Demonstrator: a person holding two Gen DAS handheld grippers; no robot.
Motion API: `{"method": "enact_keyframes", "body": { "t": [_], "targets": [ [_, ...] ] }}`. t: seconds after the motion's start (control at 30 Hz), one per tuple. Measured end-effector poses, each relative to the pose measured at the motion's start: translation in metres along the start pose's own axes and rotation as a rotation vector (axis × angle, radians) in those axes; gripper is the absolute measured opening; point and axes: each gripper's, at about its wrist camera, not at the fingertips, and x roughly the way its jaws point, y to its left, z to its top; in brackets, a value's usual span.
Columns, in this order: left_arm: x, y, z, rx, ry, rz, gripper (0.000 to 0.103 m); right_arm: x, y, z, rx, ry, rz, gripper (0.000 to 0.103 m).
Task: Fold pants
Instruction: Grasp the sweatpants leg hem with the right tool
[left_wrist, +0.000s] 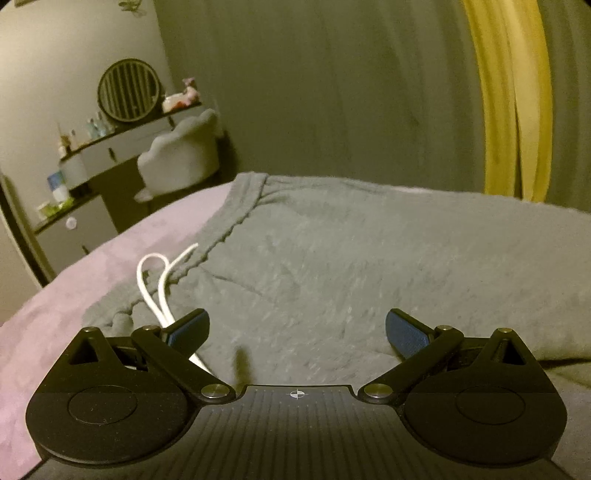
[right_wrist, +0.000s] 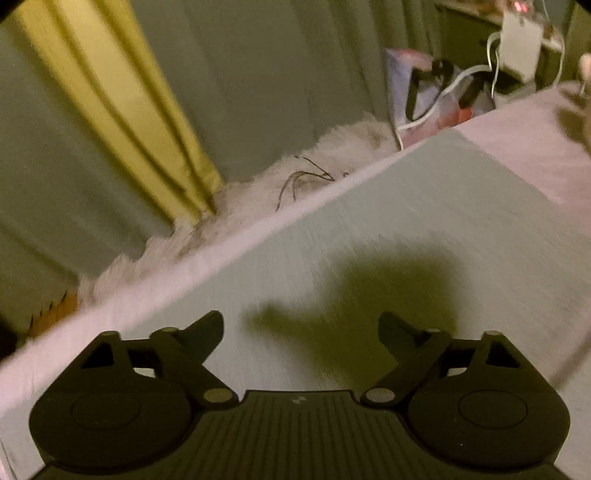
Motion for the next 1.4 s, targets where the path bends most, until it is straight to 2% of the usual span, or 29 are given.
{"method": "enact_keyframes", "body": {
  "t": [0.1,0.2,0.27,0.37,0.43,0.57,0.6,0.63,0.67,0.73,0.8,0.87,0.97,1.07,1.17,1.27,1.33,1.4],
  "targets": [
    [0.014,-0.008,-0.003,0.031,0.035,0.005,0.103,0.041,0.020,0.024,0.043,0.021,-0.098,0.079],
    [0.014,-0.010,-0.005,0.032,0.016,0.008,0.103,0.066,0.027,0.030,0.069,0.035,-0.163,0.067],
    [0.012,-0.009,-0.010,0.032,0.013,0.006,0.103,0.077,0.029,0.034,0.078,0.051,-0.217,0.066],
    [0.013,-0.007,-0.010,0.023,0.023,-0.003,0.103,0.079,0.032,0.033,0.118,0.024,-0.249,0.065],
    [0.013,-0.005,-0.010,0.012,0.034,-0.013,0.103,0.089,0.033,0.034,0.103,0.039,-0.308,0.064],
    [0.011,-0.002,-0.010,0.000,0.048,-0.024,0.103,0.091,0.033,0.032,0.116,0.018,-0.324,0.064],
    [0.012,-0.002,-0.010,0.001,0.050,-0.025,0.103,0.091,0.034,0.030,0.089,0.013,-0.330,0.060],
    [0.012,-0.002,-0.009,0.001,0.050,-0.026,0.103,0.090,0.035,0.028,0.054,0.004,-0.339,0.049],
    [0.013,-0.001,-0.010,0.001,0.049,-0.026,0.103,0.087,0.036,0.025,0.022,-0.007,-0.337,0.043],
    [0.013,-0.001,-0.010,0.000,0.050,-0.029,0.103,0.076,0.030,0.022,0.007,-0.014,-0.295,0.011],
    [0.015,-0.001,-0.011,-0.013,0.053,-0.033,0.103,0.057,0.014,0.017,0.040,-0.034,-0.205,0.004],
    [0.017,0.001,-0.012,-0.024,0.053,-0.044,0.103,0.026,-0.008,0.007,0.070,-0.089,-0.096,0.004],
    [0.021,0.007,-0.012,-0.066,0.071,-0.073,0.103,-0.037,-0.050,-0.025,0.100,-0.177,0.036,0.004],
    [0.026,0.015,-0.011,-0.121,0.103,-0.113,0.103,-0.101,-0.099,-0.084,0.140,-0.244,0.116,0.004],
    [0.026,0.018,-0.010,-0.122,0.112,-0.122,0.103,-0.140,-0.137,-0.162,0.116,-0.253,0.099,0.004],
    [0.022,0.015,-0.010,-0.096,0.106,-0.117,0.103,-0.139,-0.171,-0.231,0.137,-0.172,0.051,0.002],
    [0.019,0.014,-0.010,-0.072,0.098,-0.116,0.103,-0.124,-0.185,-0.258,0.097,-0.116,-0.053,0.000],
    [0.017,0.014,-0.009,-0.051,0.097,-0.122,0.103,-0.125,-0.190,-0.263,0.042,-0.147,-0.066,0.000]
  ]
}}
